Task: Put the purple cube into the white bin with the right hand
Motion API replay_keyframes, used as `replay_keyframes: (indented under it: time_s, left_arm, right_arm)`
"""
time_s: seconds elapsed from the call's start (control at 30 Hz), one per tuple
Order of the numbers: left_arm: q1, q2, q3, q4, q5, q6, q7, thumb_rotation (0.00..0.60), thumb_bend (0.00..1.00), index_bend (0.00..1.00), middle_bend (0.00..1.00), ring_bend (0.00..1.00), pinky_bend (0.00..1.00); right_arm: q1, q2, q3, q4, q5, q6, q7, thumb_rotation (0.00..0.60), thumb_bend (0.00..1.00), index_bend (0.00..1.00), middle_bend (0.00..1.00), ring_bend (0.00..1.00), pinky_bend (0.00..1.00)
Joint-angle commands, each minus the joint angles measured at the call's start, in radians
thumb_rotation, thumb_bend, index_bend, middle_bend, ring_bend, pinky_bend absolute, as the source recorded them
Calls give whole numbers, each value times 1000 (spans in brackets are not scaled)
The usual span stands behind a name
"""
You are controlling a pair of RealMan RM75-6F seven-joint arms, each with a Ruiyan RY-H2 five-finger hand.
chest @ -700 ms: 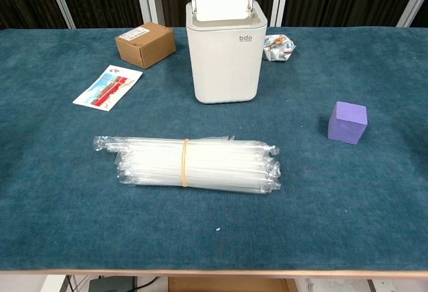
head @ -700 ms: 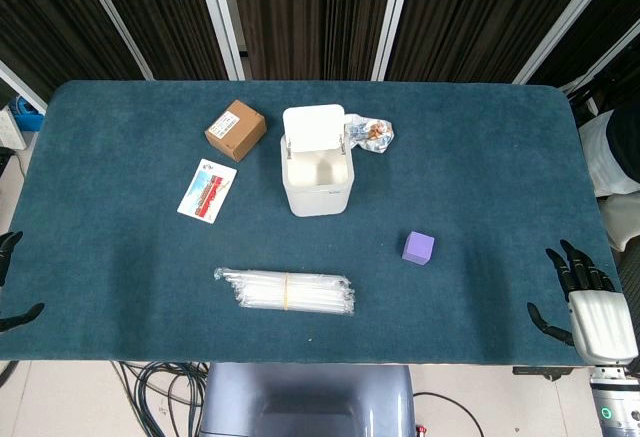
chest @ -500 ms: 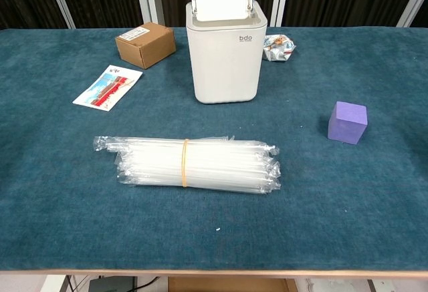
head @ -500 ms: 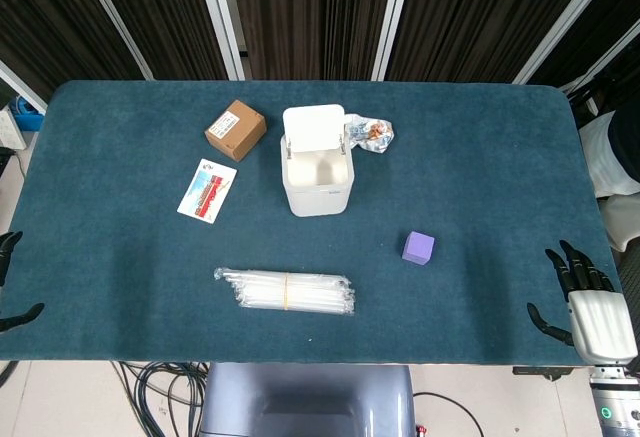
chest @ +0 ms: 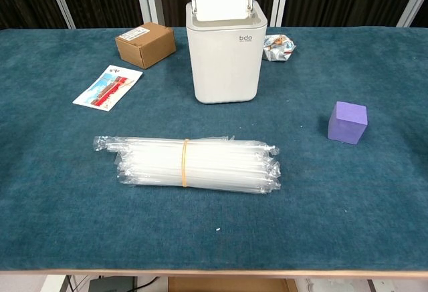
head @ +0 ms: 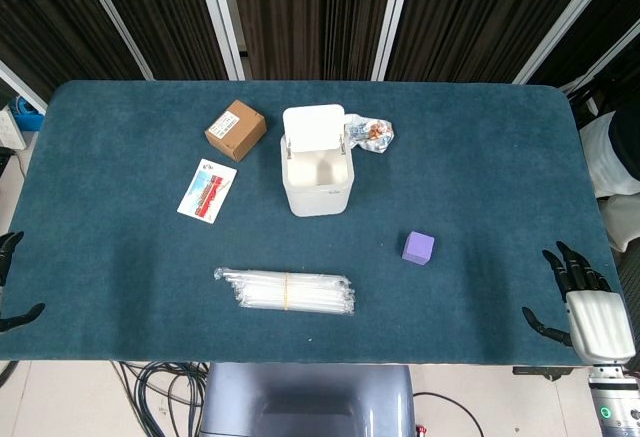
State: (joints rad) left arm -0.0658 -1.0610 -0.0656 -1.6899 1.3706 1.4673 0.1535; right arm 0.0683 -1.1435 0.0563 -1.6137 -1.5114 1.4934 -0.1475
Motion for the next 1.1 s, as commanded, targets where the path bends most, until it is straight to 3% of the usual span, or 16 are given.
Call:
replay_keyframes:
  time_s: [0.03,0.27,0.5,0.6,0.73,1.1]
  left_arm:
    - [-1,0,0,1,-1,-2,-1,600,96,134,167,23,63]
    - [2,3,-5,-1,-2,5,-12,600,96,134,167,23,62]
    - [4,6,-1,-2,7,8,-20,600,96,134,168,23,62]
    - [2,5,0,-1,5,4,-18,600,95,134,167,23,62]
    - [2,6,-1,-1,3,1,-18,600,95,134,167,23,61]
    - [0,9,-2,0,0,-4,-24,600,95,134,167,23,51]
  right_arm:
    - [2,1,-1,0,2,-7,2,600,139,109,98,101,285]
    - [58,49,-23,-31,-1,-141,131,600,105,110,89,87,272]
    - [266,84,35,-23,60,-470,294,600,68,104,89,75,261]
    - [365,47,68,32,114,-618,318,600,63,103,89,75,260]
    - [453,-38,95,125,185,-728,278,600,62,110,91,74,261]
    - [583,-238,107,316,308,-855,173,600,61,139,158,119,267]
